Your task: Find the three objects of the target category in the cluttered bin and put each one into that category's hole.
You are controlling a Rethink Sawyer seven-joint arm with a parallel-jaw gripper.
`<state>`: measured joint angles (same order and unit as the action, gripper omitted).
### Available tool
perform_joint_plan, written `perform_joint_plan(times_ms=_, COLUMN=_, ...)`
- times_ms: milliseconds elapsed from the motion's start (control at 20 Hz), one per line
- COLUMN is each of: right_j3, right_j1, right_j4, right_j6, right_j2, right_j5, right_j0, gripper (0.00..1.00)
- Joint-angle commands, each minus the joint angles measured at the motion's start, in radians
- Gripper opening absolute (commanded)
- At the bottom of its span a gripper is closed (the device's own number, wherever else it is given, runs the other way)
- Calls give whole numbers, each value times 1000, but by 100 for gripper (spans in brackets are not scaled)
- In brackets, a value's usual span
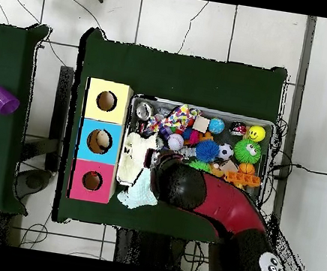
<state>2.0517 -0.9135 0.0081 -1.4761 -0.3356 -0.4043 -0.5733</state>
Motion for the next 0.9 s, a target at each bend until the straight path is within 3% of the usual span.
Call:
perform_joint_plan(times_ms=50, right_j3=-205, right_j1=106, right_j4=46, right_j6=-178, right_j2=36, right_j5=-86, right_j0=40, gripper=100)
perform_joint_plan(times_ms=400, right_j3=-315, right_j1=159, right_j4=-10, right_j6=-121, right_j2=78, right_j5=-144, right_j0=77, gripper=100)
perform_joint_plan(times_ms=700, right_j3=-474, right_j1=193, right_j4=-199, right_j6=82, right_j2=109, right_j5=-254, right_j0=100, gripper=100)
perform_joint_plan(times_ms=900, right_j3=-472, right_j1=201, right_j4=-240, right_j6=109, right_j2=74, right_j5=-252, right_j0=57, gripper=100)
